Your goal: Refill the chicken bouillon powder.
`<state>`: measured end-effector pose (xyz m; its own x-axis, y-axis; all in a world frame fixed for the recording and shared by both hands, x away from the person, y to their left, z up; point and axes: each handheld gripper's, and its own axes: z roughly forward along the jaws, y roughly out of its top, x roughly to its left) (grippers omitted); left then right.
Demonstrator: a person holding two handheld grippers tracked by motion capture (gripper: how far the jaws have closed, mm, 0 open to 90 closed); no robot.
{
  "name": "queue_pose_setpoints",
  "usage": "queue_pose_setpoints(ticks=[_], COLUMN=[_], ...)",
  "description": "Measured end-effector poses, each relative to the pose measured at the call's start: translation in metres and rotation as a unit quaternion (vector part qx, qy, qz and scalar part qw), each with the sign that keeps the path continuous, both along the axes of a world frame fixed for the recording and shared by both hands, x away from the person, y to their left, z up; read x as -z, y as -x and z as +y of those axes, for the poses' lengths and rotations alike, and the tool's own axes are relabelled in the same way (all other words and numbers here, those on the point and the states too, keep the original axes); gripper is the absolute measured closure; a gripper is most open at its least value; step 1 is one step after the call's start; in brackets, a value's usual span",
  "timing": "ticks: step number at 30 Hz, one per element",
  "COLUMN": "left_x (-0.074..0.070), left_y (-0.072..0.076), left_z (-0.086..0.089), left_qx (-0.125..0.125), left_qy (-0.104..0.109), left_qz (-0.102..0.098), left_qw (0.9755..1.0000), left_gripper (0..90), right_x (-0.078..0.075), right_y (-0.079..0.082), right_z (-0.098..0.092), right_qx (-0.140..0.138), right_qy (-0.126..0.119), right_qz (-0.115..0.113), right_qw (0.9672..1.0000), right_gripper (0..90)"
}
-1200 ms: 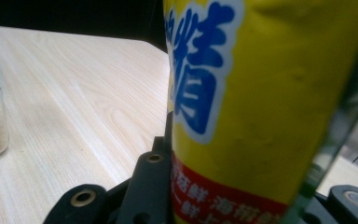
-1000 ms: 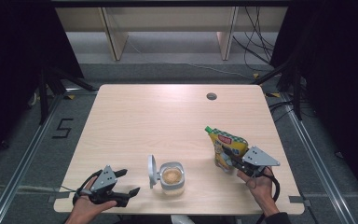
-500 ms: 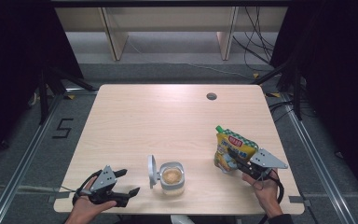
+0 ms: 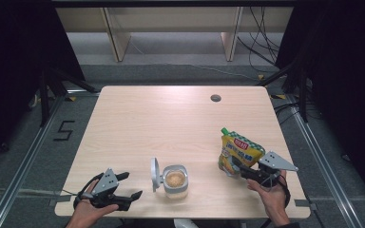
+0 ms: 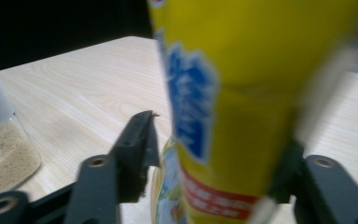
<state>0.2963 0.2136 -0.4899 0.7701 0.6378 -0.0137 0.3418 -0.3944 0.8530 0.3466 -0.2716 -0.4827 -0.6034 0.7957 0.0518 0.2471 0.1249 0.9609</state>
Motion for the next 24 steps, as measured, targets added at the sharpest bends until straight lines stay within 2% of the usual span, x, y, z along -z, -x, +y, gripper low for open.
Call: queue_pose_setpoints(ticks=[1, 2, 3, 5, 6, 7, 8, 9, 10, 11, 12, 14, 15, 16, 17, 18, 19, 20, 21, 22, 24], left_x=[0.0, 0.0, 0.0, 0.0, 0.0, 0.001, 0.001, 0.001, 0.0, 0.0, 0.0, 0.0, 0.0, 0.001, 0.001, 0.0, 0.0, 0.0, 0.0, -0.001, 0.0], left_y=[0.001, 0.001, 0.001, 0.001, 0.001, 0.001, 0.001, 0.001, 0.001, 0.001, 0.0, 0.0, 0.0, 0.002, 0.001, 0.0, 0.001, 0.0, 0.0, 0.0, 0.0], left_z=[-0.001, -0.001, -0.001, 0.0, 0.0, -0.001, -0.001, -0.001, -0.001, 0.0, 0.0, 0.001, 0.0, -0.001, 0.0, 0.0, -0.001, 0.0, 0.0, 0.0, 0.0], left_qx=[-0.008, -0.012, -0.012, -0.009, -0.007, -0.012, -0.011, -0.011, -0.009, -0.007, -0.005, -0.003, -0.006, -0.014, -0.01, -0.008, -0.009, -0.007, -0.003, -0.004, -0.003], left_qy=[0.005, 0.004, 0.004, 0.003, 0.003, 0.01, 0.009, 0.01, 0.004, 0.002, 0.0, -0.007, -0.002, 0.011, 0.005, -0.006, 0.005, 0.0, 0.002, -0.006, -0.002], left_qz=[0.009, 0.005, 0.004, 0.006, 0.004, 0.003, 0.003, 0.002, 0.007, 0.005, 0.002, -0.005, -0.004, 0.008, 0.008, 0.006, 0.006, 0.001, -0.005, -0.004, -0.004], left_qw=[0.9999, 0.9999, 0.9999, 0.9999, 1.0, 0.9999, 0.9999, 0.9999, 0.9999, 1.0, 1.0, 1.0, 1.0, 0.9998, 0.9999, 0.9999, 0.9999, 1.0, 1.0, 1.0, 1.0], left_gripper=[18.7, 18.7, 18.7, 18.7, 18.7, 18.7, 18.7, 18.8, 18.7, 18.7, 18.7, 18.8, 18.7, 18.7, 18.8, 18.7, 18.7, 18.7, 18.7, 18.7, 18.7], right_x=[-0.001, -0.003, -0.003, -0.005, -0.005, -0.007, -0.007, -0.007, -0.008, -0.009, -0.009, -0.011, -0.011, -0.011, -0.011, -0.011, -0.011, -0.011, -0.01, -0.011, -0.01], right_y=[0.002, 0.005, 0.008, 0.013, 0.015, 0.018, 0.018, 0.02, 0.025, 0.026, 0.03, 0.034, 0.037, 0.039, 0.04, 0.043, 0.045, 0.048, 0.047, 0.05, 0.053], right_z=[0.0, -0.001, 0.0, 0.001, 0.001, 0.002, 0.002, 0.003, 0.005, 0.004, 0.006, 0.005, 0.006, 0.006, 0.004, 0.004, 0.004, 0.005, 0.003, 0.001, 0.002], right_qx=[0.004, 0.011, 0.023, 0.027, 0.028, 0.034, 0.029, 0.027, 0.043, 0.043, 0.055, 0.055, 0.067, 0.068, 0.074, 0.075, 0.083, 0.084, 0.085, 0.086, 0.083], right_qy=[-0.001, 0.017, 0.008, -0.006, -0.003, 0.003, 0.008, 0.006, 0.006, 0.019, 0.011, 0.017, 0.024, 0.025, 0.031, 0.031, 0.032, 0.019, 0.037, 0.045, 0.026], right_qz=[0.002, 0.006, 0.013, 0.016, 0.012, 0.022, 0.016, 0.022, 0.033, 0.033, 0.042, 0.045, 0.053, 0.055, 0.053, 0.057, 0.065, 0.072, 0.061, 0.071, 0.079], right_qw=[1.0, 0.9998, 0.9996, 0.9995, 0.9995, 0.9992, 0.9994, 0.9994, 0.9985, 0.9984, 0.9975, 0.9973, 0.996, 0.9958, 0.9953, 0.9951, 0.9939, 0.9937, 0.9938, 0.9927, 0.9931], right_gripper=[42.6, 40.4, 39.1, 38.4, 37.8, 36.4, 35.0, 34.4, 33.2, 32.4, 32.5, 32.5, 31.7, 31.3, 31.0, 31.3, 31.7, 31.7, 31.1, 31.0, 30.8])
